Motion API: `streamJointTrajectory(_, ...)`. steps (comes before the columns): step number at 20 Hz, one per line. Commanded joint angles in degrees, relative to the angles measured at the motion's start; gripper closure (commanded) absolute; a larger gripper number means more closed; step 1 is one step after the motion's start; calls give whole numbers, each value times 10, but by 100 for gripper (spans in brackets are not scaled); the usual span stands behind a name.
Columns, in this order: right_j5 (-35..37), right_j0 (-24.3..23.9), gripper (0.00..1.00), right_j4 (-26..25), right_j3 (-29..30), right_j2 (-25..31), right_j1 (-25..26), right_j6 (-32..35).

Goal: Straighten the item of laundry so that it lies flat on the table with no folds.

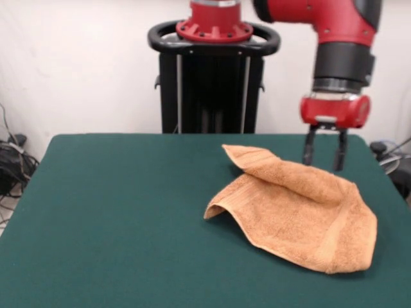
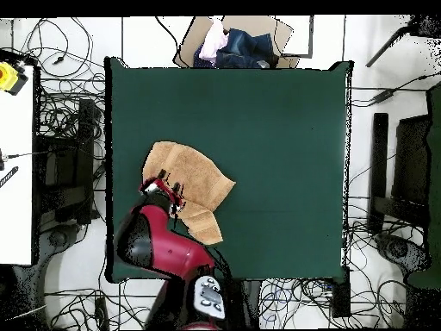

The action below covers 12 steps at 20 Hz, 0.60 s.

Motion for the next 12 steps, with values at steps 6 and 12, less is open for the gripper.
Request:
streamJointTrajectory(6, -34, -64, 0, -93, -25, 7, 59, 92)
streamJointTrajectory(12, -33, -91, 0, -132, -26, 5, 64, 87)
